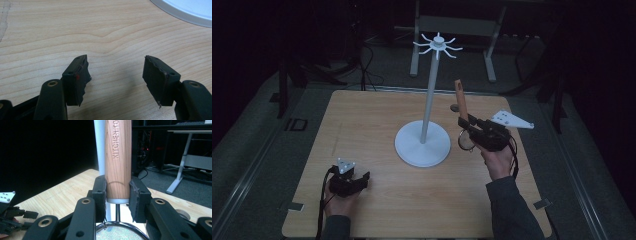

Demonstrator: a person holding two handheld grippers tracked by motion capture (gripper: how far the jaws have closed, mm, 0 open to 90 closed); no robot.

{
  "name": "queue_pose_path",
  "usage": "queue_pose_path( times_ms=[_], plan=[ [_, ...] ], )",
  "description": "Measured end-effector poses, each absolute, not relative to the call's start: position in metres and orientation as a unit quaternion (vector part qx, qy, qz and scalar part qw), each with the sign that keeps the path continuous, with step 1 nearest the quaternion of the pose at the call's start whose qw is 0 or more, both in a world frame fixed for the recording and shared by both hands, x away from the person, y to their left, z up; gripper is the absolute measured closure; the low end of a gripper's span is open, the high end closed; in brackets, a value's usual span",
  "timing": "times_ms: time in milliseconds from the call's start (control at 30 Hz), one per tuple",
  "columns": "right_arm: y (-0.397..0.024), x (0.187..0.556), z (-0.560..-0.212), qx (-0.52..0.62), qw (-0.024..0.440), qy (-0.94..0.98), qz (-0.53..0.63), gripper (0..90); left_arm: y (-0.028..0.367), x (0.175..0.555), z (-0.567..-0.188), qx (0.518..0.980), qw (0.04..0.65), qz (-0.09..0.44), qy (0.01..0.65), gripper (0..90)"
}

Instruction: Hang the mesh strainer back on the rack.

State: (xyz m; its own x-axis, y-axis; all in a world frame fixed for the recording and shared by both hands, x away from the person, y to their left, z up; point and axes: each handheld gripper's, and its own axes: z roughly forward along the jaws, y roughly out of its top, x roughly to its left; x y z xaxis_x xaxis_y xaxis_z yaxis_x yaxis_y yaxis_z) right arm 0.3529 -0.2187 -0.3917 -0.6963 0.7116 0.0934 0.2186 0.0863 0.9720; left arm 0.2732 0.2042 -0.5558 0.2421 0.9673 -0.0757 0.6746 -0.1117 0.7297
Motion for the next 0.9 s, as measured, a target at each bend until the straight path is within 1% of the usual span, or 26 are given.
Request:
queue_pose_path(
  times_ms=[900],
  plan=[
    [-0.214,0.352,-0.375,0.315,0.216,0.7,0.604,69.6,0.204,0.273,-0.556,0.714,0.335,0.217,0.576,37.3]
  ],
)
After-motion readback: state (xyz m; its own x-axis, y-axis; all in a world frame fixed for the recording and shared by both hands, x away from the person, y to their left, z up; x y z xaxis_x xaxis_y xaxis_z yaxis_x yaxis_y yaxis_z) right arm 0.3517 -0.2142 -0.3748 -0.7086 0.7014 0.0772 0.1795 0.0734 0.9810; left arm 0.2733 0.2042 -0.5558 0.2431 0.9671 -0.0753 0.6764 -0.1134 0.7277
